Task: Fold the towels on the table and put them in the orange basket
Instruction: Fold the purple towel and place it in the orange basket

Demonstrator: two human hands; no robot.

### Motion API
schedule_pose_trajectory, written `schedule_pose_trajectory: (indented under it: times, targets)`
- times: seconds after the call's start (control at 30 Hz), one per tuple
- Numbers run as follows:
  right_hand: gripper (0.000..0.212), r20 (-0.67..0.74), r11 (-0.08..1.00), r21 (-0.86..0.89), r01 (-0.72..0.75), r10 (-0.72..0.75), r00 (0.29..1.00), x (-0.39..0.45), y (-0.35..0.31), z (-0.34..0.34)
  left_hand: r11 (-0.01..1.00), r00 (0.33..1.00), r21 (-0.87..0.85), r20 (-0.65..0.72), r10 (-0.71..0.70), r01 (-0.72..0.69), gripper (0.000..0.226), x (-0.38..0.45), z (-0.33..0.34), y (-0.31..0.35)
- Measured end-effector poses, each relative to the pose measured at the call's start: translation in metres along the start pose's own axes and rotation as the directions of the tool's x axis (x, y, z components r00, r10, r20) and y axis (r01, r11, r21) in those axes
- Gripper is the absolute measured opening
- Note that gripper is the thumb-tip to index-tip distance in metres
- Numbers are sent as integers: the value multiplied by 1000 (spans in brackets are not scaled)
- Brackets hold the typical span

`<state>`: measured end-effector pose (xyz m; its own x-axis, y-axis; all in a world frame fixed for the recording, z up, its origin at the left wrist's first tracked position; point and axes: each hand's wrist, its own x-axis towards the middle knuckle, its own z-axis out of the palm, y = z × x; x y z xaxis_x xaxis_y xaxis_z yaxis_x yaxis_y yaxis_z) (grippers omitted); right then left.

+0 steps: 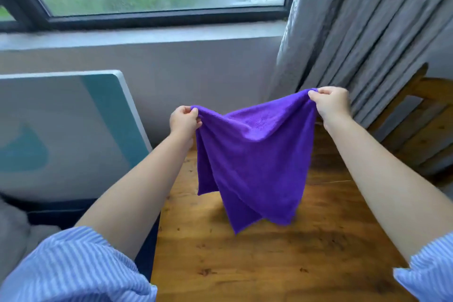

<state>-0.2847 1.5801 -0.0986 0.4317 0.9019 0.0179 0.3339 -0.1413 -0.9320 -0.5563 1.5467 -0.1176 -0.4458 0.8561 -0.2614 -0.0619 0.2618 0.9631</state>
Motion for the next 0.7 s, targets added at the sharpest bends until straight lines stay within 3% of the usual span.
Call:
schedule_pose_trajectory:
  times: [0.17, 0.27, 0.37, 0.47, 0.53, 0.6, 0.7]
  targets:
    - [32, -28, 988, 129, 84, -81, 996, 16, -51, 11, 964, 961, -11, -86, 264, -266, 6, 19, 4, 61]
    - [35, -9, 958, 286, 26, -24, 1000, 13, -51, 15, 955, 950, -2, -105, 295, -296, 19, 21, 0, 65]
    - [36, 26, 955, 291, -63, 58, 998, -1, -24, 16, 969, 964, 32, -93, 248, -246, 30, 14, -8, 41]
    - [45, 96, 988, 93, -120, 111, 989, -21, 28, 13, 995, 998, 85, -35, 47, -44, 33, 7, -19, -4]
    - [42, 139, 979, -131, -159, 177, 974, -37, 67, 5, 957, 988, 253, 9, -151, 144, 33, -1, -26, -40]
    - [31, 169, 890, -415, -189, 280, 945, -57, 107, -3, 858, 950, 444, 46, -309, 258, 33, -13, -33, -79]
    - [9, 211, 678, -720, -149, 419, 883, -94, 156, -14, 651, 897, 727, 112, -427, 219, 33, -35, -43, -138]
